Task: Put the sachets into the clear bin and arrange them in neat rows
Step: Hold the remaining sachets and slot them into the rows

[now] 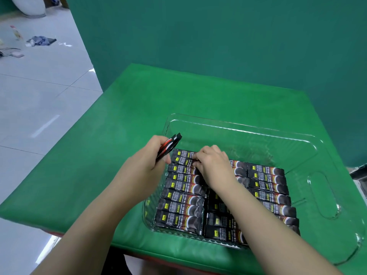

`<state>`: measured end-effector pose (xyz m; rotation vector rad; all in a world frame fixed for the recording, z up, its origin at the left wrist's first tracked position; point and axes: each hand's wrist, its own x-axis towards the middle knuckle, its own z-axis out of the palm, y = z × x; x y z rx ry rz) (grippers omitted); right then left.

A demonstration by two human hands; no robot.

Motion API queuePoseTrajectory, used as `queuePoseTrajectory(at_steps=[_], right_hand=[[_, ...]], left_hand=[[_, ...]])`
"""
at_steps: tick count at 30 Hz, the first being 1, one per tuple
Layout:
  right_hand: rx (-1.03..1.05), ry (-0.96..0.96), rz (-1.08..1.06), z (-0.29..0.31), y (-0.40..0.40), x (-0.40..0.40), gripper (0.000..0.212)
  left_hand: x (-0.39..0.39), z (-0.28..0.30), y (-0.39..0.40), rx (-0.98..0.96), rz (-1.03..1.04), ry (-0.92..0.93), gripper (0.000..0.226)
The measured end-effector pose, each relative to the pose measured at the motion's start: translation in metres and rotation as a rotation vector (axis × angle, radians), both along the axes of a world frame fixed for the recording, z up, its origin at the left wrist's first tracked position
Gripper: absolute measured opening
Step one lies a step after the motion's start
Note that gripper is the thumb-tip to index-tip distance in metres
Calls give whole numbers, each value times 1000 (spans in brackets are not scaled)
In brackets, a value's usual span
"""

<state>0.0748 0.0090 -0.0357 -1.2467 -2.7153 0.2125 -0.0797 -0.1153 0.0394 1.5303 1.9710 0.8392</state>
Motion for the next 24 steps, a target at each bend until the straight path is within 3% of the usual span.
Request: queuePoseTrajectory(at_steps=[8, 20, 24], right_hand=[[-56, -89, -17, 3, 2, -1, 35], [-75, 68, 29, 7, -8, 6, 28], [-128, -58, 44, 11, -20, 23, 30]], left_hand=[[1, 2, 0, -3, 2, 1, 20], [0, -1, 0, 0, 8, 9, 19], [0, -1, 0, 4, 6, 6, 19]])
